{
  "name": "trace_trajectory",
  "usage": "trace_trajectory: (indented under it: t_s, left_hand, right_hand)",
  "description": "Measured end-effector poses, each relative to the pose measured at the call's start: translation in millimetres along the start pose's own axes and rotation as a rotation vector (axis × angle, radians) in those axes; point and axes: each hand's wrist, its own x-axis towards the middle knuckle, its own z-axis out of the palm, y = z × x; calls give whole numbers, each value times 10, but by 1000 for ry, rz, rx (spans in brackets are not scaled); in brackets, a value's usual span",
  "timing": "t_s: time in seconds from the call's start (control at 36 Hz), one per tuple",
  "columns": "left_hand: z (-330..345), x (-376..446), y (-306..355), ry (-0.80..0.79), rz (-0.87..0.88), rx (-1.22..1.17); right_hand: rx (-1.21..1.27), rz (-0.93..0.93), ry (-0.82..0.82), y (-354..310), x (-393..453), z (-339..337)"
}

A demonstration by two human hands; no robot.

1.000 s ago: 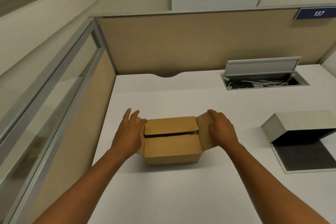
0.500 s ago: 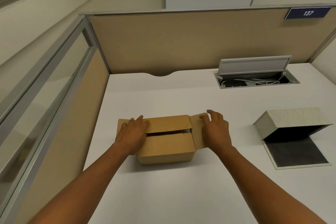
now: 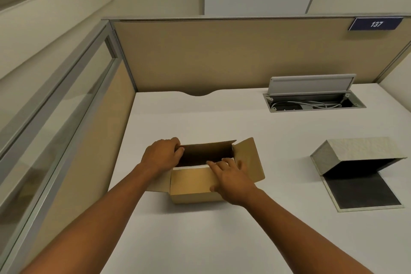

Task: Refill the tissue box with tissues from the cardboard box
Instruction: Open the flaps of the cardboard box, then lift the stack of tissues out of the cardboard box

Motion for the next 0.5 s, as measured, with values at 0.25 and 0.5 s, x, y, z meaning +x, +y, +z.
trace_trajectory:
  t_s: [0.25,0.5]
  left_hand:
    - [-50,61,160,334,-89,56]
    - [188,63,357,76,139,-58]
  right_hand:
    - [-24,-66,272,-99,-110,-167]
    - [34,-126,307,-275,-487,-134]
